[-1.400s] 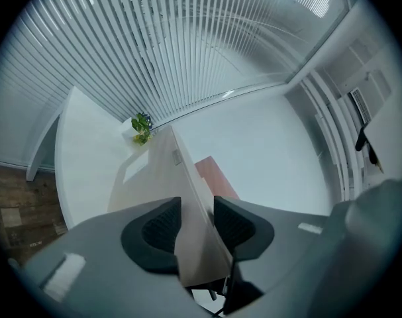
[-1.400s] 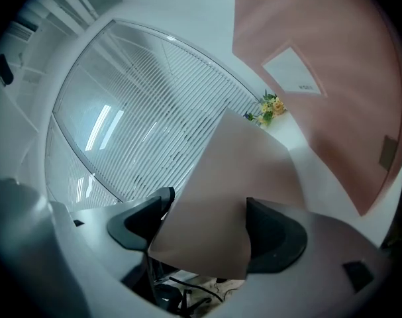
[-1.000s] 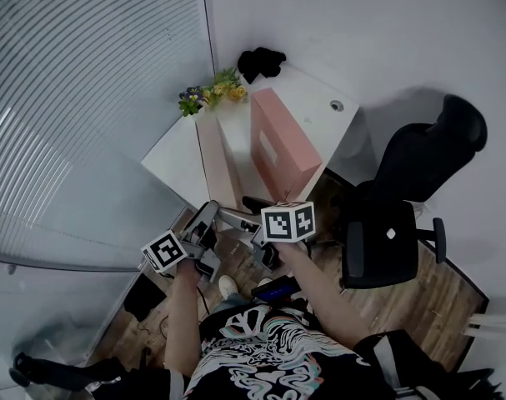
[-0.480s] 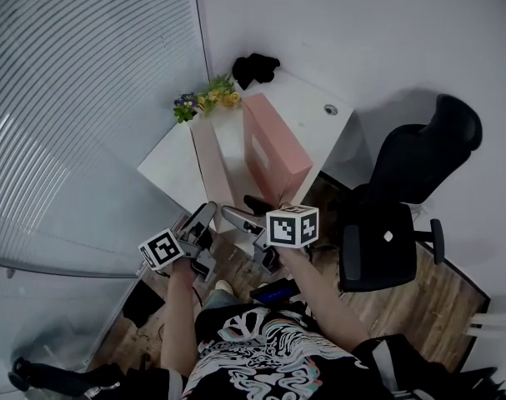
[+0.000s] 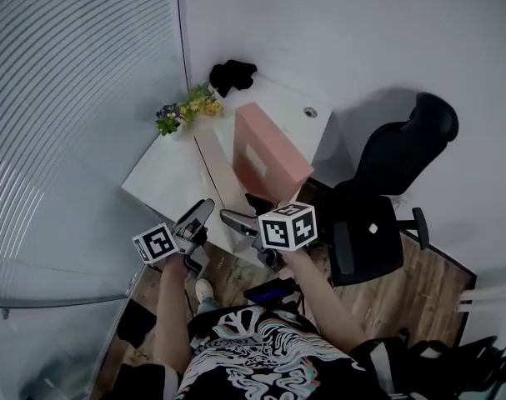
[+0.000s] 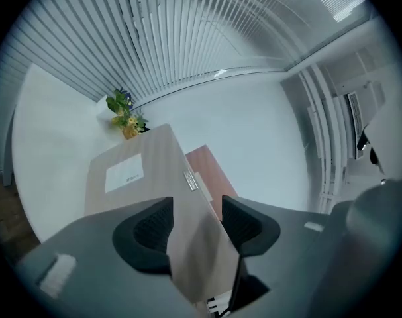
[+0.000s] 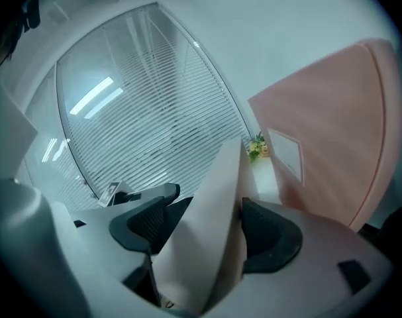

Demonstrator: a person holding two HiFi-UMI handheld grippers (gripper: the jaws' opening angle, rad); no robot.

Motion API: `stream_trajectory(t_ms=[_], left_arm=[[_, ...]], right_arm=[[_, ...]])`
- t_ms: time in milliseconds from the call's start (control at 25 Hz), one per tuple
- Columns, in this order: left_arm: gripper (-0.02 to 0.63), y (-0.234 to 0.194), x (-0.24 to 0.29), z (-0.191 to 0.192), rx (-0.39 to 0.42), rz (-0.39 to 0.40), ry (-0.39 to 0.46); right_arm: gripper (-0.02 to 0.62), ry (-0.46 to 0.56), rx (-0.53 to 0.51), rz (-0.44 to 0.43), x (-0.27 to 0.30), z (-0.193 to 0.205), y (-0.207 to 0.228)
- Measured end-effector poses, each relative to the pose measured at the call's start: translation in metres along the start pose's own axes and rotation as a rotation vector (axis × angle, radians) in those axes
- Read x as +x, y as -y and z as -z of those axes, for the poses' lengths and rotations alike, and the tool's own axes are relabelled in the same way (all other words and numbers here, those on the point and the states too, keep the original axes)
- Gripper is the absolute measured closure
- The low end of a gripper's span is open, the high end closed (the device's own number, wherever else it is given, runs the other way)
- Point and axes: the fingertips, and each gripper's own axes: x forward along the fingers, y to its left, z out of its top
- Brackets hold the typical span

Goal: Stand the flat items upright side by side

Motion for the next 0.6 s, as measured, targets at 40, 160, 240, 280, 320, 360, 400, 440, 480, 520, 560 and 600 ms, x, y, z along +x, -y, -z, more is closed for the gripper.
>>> stream_trajectory(t_ms=[40,160,240,280,320,360,400,440,480,520,560,600], left_arm=[[0.390,-0.003,0.002,0.000,-0.012,0.004,-0.018],[0.391,-0.011,0.008,0.000,-0.021,0.034,-0.064],[0.391,-0.018,0.009,0.001,-0.022,0.037,-0.097],[0.391,-0.020,0.011,0.001,-0.034,0.051,-0.109],[0.391,-0.021,0.012,0.001,-0.048,0.067,-0.119],[0.391,-0.023,0.013,0.001,-0.056,0.078,-0.130],[0.391,-0.025,0.013,0.000,-0.059,0.082,-0.140],[0.391,-0.027,0.013,-0.001,-0.061,0.084,-0.148],[0.391,-0.030,0.014,-0.002,-0.063,0.087,-0.155],[0.391,-0.032,0.014,-0.003,-0.064,0.090,-0.162],[0.393,-0.034,0.014,-0.004,-0.065,0.094,-0.171],[0.394,-0.036,0.015,-0.004,-0.063,0.098,-0.181]], right_arm=[[0.235,-0.012,-0.006,0.019,0.003,-0.001,0.001],[0.235,-0.041,-0.015,0.070,0.008,-0.004,0.004],[0.235,-0.056,-0.024,0.099,0.010,-0.005,0.006],[0.235,-0.061,-0.031,0.109,0.011,-0.006,0.005],[0.235,-0.062,-0.040,0.119,0.011,-0.009,0.004],[0.235,-0.061,-0.050,0.132,0.010,-0.013,0.003],[0.235,-0.060,-0.060,0.147,0.011,-0.016,0.002],[0.235,-0.062,-0.069,0.162,0.012,-0.020,0.003],[0.235,-0.066,-0.076,0.176,0.014,-0.022,0.004],[0.235,-0.072,-0.086,0.189,0.017,-0.025,0.005],[0.235,-0.079,-0.101,0.202,0.020,-0.027,0.006],[0.233,-0.086,-0.121,0.215,0.022,-0.029,0.006]])
